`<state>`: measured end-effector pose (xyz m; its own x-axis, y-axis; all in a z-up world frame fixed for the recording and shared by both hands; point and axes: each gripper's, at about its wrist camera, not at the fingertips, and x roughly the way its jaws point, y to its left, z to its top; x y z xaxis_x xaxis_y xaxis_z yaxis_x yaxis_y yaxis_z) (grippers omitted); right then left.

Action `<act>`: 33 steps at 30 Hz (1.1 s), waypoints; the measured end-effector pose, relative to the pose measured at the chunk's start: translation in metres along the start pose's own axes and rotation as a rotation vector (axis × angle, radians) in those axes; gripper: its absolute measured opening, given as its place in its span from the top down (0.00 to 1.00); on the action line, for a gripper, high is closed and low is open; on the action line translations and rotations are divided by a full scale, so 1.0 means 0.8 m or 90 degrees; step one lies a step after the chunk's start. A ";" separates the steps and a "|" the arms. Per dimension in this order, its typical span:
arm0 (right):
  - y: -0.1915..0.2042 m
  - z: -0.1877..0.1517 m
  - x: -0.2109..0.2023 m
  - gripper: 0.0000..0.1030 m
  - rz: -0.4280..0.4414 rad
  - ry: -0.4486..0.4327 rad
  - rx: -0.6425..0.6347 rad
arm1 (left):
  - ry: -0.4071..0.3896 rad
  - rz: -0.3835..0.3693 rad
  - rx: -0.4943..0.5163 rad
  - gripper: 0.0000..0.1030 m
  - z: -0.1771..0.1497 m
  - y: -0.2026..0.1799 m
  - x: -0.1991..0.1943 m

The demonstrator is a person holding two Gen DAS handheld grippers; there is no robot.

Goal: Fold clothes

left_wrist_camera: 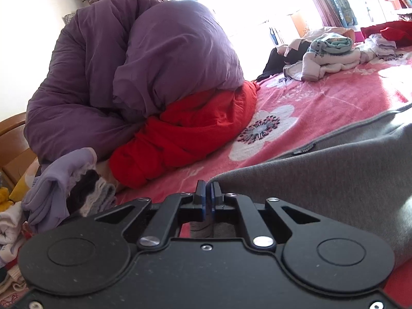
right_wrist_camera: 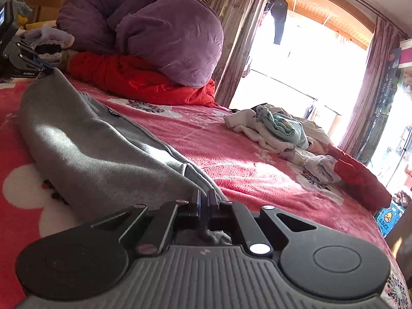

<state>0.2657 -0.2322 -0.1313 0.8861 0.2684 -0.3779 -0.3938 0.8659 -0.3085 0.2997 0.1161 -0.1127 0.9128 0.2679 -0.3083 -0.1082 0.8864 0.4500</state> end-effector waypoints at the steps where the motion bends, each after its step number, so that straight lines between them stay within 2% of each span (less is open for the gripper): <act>1: -0.002 0.001 0.000 0.95 -0.001 -0.004 0.003 | -0.006 0.002 -0.002 0.98 0.003 -0.001 0.002; 7: -0.018 0.011 0.008 0.95 -0.026 -0.024 0.027 | -0.033 0.010 -0.018 0.98 0.028 -0.004 0.023; 15: -0.039 0.017 0.045 0.95 -0.058 -0.033 0.055 | -0.032 0.011 -0.046 0.98 0.048 -0.007 0.060; 24: -0.050 0.015 0.094 0.95 -0.079 -0.012 0.070 | -0.006 0.008 -0.062 1.00 0.047 -0.015 0.111; 28: -0.050 0.012 0.114 0.95 -0.081 0.005 0.071 | 0.030 -0.004 -0.072 1.00 0.040 -0.013 0.131; 29: -0.049 0.011 0.120 0.95 -0.077 0.016 0.071 | 0.044 -0.014 -0.081 1.00 0.038 -0.009 0.135; 31: -0.047 0.009 0.132 0.93 -0.062 0.047 0.071 | 0.067 -0.038 -0.138 1.00 0.036 0.014 0.137; 33: -0.043 0.007 0.137 0.92 -0.056 0.058 0.070 | 0.090 -0.061 -0.196 0.94 0.034 0.037 0.139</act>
<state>0.3778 -0.2304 -0.1571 0.8879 0.1544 -0.4333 -0.2825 0.9265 -0.2487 0.4082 0.1621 -0.1109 0.8636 0.2083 -0.4592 -0.1575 0.9765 0.1468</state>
